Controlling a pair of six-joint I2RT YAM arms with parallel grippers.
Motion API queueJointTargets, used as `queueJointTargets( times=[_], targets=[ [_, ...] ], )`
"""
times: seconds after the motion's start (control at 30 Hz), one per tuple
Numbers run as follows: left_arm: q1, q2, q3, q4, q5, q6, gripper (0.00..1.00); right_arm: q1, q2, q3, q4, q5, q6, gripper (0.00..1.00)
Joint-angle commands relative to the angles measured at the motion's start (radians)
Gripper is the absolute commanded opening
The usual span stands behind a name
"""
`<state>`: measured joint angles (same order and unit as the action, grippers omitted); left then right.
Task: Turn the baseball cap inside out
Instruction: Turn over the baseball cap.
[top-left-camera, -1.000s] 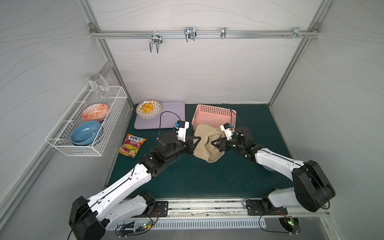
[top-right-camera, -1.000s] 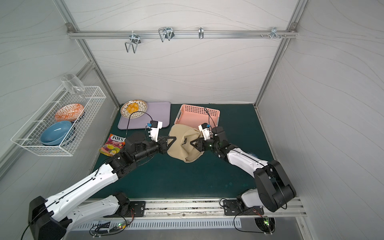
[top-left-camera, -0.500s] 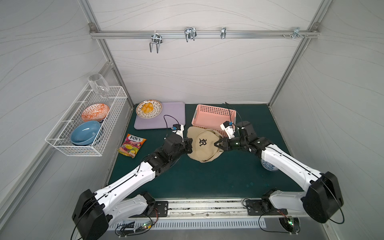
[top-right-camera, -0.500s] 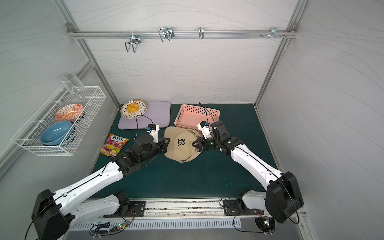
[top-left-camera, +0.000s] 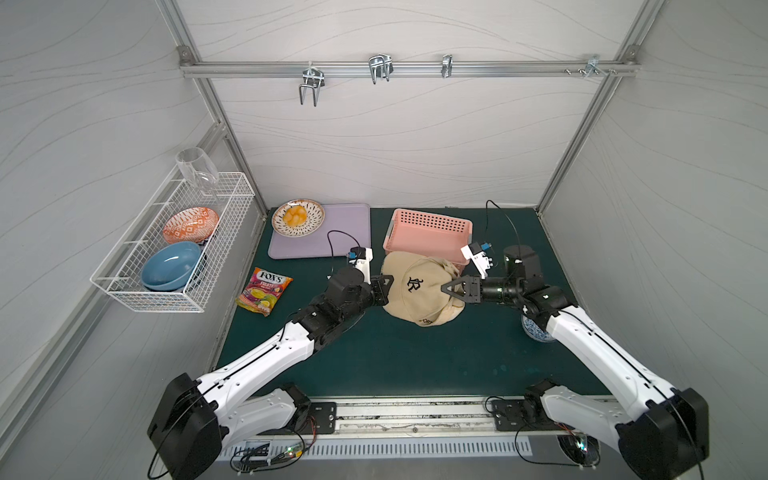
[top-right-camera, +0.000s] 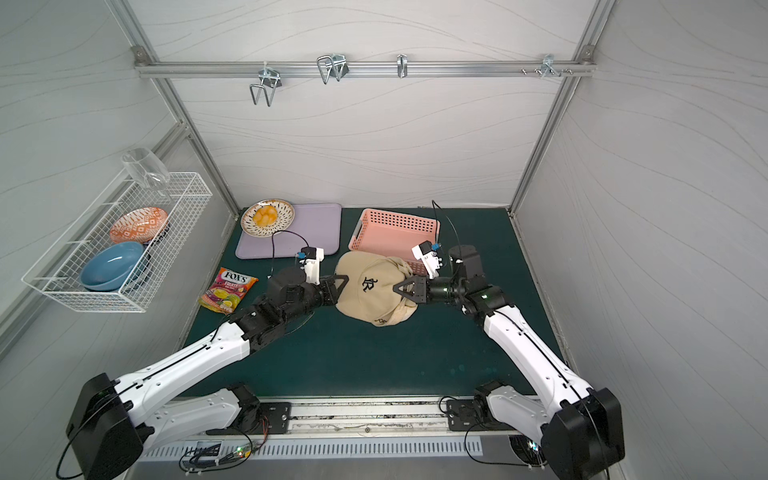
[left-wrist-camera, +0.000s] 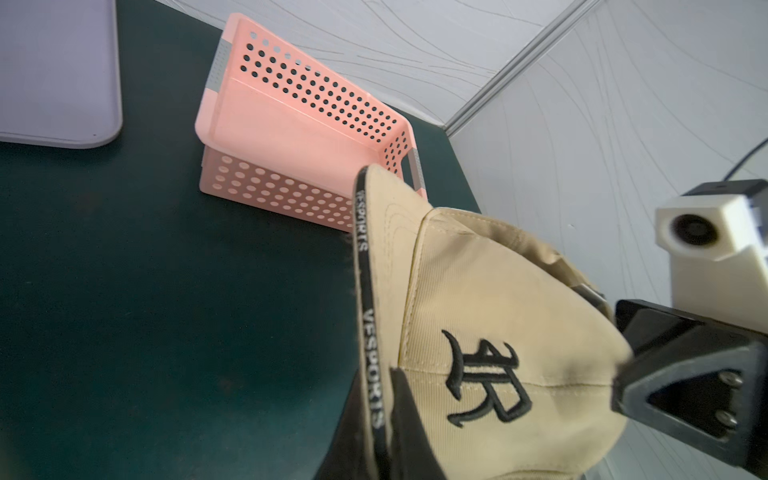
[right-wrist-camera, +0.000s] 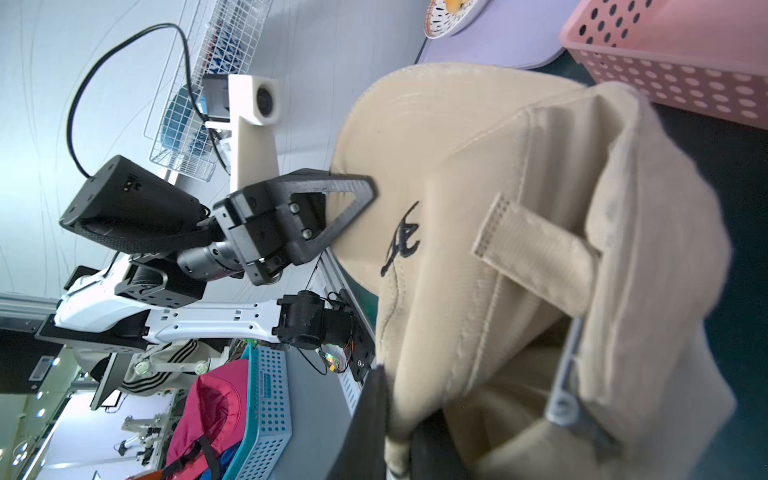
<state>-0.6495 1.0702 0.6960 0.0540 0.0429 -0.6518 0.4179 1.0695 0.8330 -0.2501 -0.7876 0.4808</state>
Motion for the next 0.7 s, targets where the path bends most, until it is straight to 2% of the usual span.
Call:
queueJointTargets(
  times=[0.0,0.07,0.17,0.27,0.47,0.67],
  targets=[
    [0.070,-0.027,-0.056,-0.094,-0.097,0.030,0.00,-0.018,-0.042,0.031,-0.001,-0.016,-0.010,0.06],
    [0.070,-0.051,-0.053,-0.061,-0.023,0.042,0.00,-0.016,-0.032,0.033,-0.028,0.041,-0.016,0.36],
    [0.069,-0.070,-0.024,-0.079,0.015,0.035,0.00,-0.012,-0.044,0.029,-0.069,0.153,-0.038,0.51],
    [0.069,-0.085,-0.015,-0.096,0.003,0.027,0.00,-0.005,-0.058,0.034,-0.138,0.282,-0.055,0.53],
    [0.069,-0.111,-0.028,-0.068,0.020,0.006,0.00,0.045,-0.002,0.035,-0.212,0.438,-0.056,0.53],
    [0.069,-0.157,-0.047,-0.019,0.034,-0.029,0.00,0.076,0.080,-0.014,-0.135,0.489,0.019,0.50]
  ],
)
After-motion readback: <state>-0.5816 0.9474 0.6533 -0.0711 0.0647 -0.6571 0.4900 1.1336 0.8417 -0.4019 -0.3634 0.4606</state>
